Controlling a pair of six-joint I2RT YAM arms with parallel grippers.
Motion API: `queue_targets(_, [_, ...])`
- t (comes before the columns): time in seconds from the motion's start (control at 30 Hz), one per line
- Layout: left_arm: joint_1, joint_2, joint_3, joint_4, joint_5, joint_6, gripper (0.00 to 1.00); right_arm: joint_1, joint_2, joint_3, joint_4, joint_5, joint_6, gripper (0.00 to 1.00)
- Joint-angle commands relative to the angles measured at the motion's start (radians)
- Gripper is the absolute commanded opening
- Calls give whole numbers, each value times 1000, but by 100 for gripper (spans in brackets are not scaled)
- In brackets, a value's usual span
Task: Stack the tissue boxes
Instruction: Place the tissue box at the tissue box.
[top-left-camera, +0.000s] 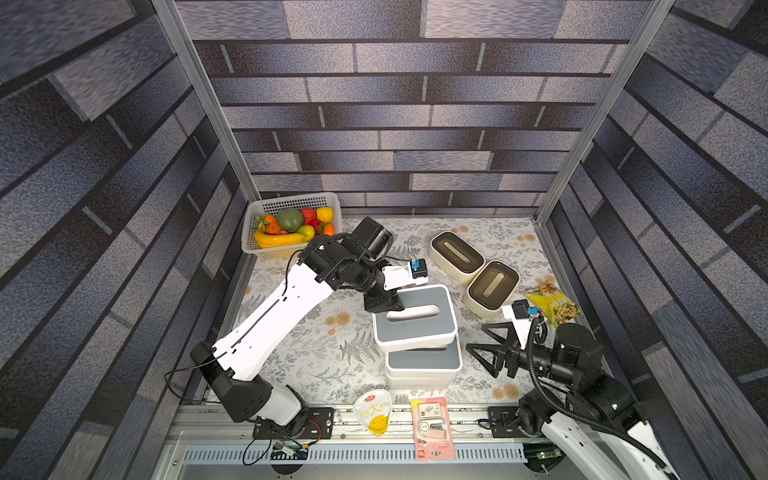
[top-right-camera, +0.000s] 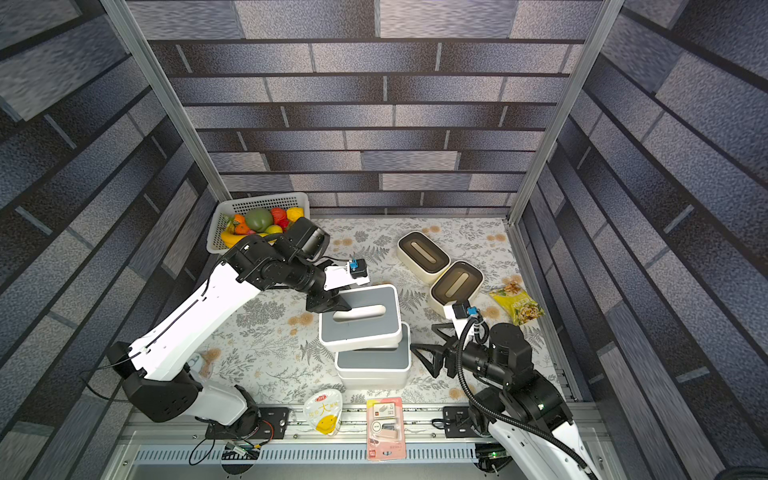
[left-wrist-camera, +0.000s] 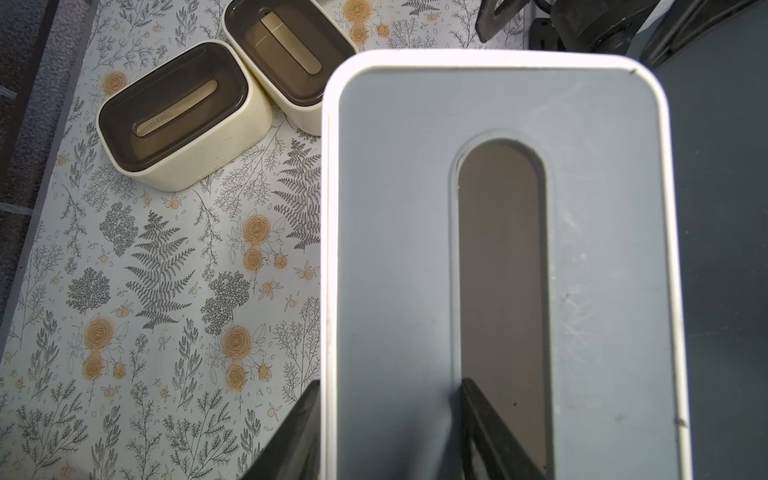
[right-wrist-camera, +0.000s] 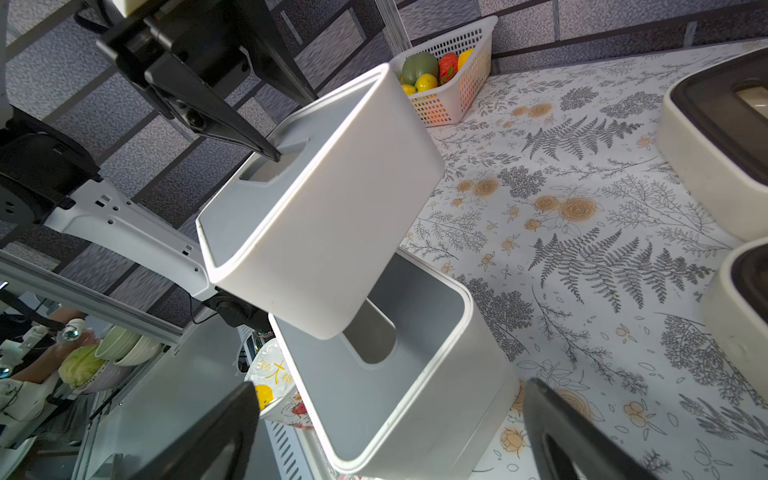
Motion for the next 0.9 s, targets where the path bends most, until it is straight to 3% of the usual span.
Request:
queue_targets(0.0, [-23,-8,31,-21,-13,31,47,5,-14,21,-39,-17,52,100])
queue_targets(0.87, [-63,9,10,17,5,34,47,5,-75,-39,-51,-93,171,100])
